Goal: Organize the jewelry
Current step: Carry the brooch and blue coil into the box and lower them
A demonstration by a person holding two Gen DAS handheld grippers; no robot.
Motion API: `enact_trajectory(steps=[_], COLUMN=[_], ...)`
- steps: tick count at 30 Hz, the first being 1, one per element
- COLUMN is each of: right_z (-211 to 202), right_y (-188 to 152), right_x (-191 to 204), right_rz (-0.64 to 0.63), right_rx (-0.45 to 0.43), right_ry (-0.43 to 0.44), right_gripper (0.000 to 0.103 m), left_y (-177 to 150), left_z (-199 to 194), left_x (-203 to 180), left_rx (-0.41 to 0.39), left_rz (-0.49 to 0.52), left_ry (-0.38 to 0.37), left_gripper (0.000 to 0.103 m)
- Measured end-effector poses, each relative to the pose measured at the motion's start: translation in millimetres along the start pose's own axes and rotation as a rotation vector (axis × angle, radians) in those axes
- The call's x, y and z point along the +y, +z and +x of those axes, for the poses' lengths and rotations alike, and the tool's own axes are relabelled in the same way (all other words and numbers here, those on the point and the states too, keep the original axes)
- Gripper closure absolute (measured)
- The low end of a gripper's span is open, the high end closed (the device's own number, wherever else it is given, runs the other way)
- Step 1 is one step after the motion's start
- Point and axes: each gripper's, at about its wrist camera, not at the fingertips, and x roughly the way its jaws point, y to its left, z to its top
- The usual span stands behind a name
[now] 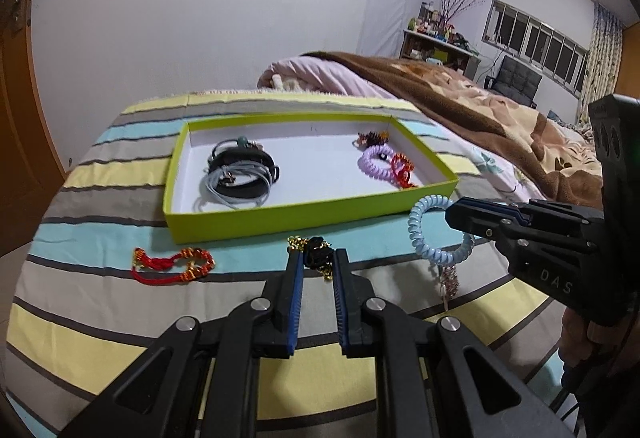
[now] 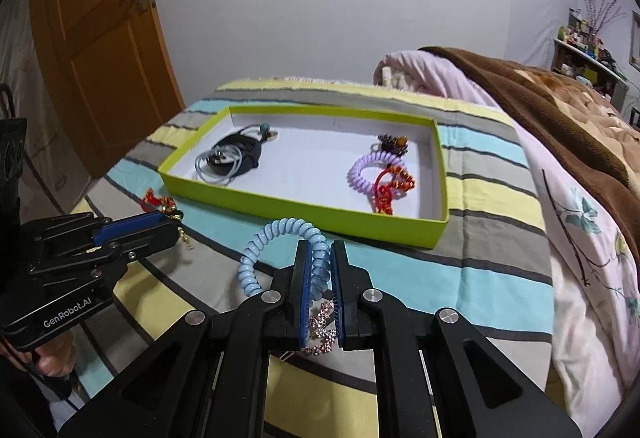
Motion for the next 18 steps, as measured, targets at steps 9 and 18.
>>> enact_trajectory(steps=[9, 18], right_z=[-18, -17], right_y=[5, 14], right_x=[-4, -8], right_rz=[0.022, 0.022], right_rx=[-0.042, -0.050], right_ry=[-0.018, -0.031], right_gripper=[0.093, 0.093], left_y=[10, 22], left_z=[-16, -17], left_x=[-3, -3], left_rx=[-0.051, -0.081], left_rz=[0.014, 0.033], left_ry=[0.008, 0.018], left_gripper=[0.088, 0.088])
